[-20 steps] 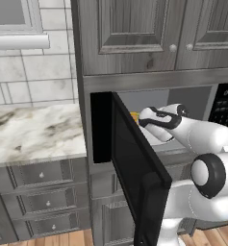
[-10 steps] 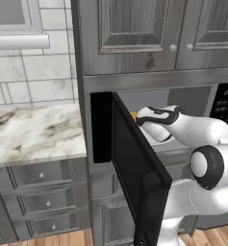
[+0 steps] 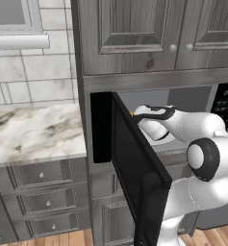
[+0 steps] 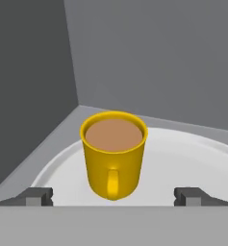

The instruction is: Pick the cup of tea, navigate to the dining table, and place it on the saucer.

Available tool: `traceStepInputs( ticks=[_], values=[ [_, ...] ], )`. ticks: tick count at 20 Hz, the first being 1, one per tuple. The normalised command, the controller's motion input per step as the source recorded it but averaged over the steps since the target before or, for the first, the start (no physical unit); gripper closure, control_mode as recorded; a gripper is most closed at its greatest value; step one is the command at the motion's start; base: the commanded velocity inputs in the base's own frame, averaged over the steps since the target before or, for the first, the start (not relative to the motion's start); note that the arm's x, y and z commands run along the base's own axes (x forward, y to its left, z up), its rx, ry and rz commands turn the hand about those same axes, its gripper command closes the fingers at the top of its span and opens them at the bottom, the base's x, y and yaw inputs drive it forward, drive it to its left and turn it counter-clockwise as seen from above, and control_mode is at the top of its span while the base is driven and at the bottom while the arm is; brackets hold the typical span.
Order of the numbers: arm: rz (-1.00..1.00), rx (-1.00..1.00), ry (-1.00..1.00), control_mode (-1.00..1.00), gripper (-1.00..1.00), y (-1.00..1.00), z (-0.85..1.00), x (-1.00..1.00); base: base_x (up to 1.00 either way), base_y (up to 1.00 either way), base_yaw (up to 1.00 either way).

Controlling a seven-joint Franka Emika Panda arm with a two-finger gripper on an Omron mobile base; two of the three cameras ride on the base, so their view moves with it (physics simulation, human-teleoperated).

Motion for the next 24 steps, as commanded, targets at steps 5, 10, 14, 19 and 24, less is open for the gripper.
traceStepInputs(
  ticks=[5, 10, 14, 19, 24],
  values=[
    [0.0, 0.0, 0.0, -1.0, -1.0, 0.04, -0.14, 0.16, 0.0, 0.0, 0.0],
    [0.0, 0.0, 0.0, -1.0, -1.0, 0.08, -0.17, 0.14, 0.0, 0.0, 0.0],
    [0.0, 0.0, 0.0, -1.0, -1.0, 0.09, -0.2, 0.09, 0.0, 0.0, 0.0],
    [0.0, 0.0, 0.0, -1.0, -1.0, 0.0, -0.21, 0.0, 0.0, 0.0, 0.0],
    [0.0, 0.0, 0.0, -1.0, -1.0, 0.0, -0.14, 0.02, 0.0, 0.0, 0.0]
  ],
)
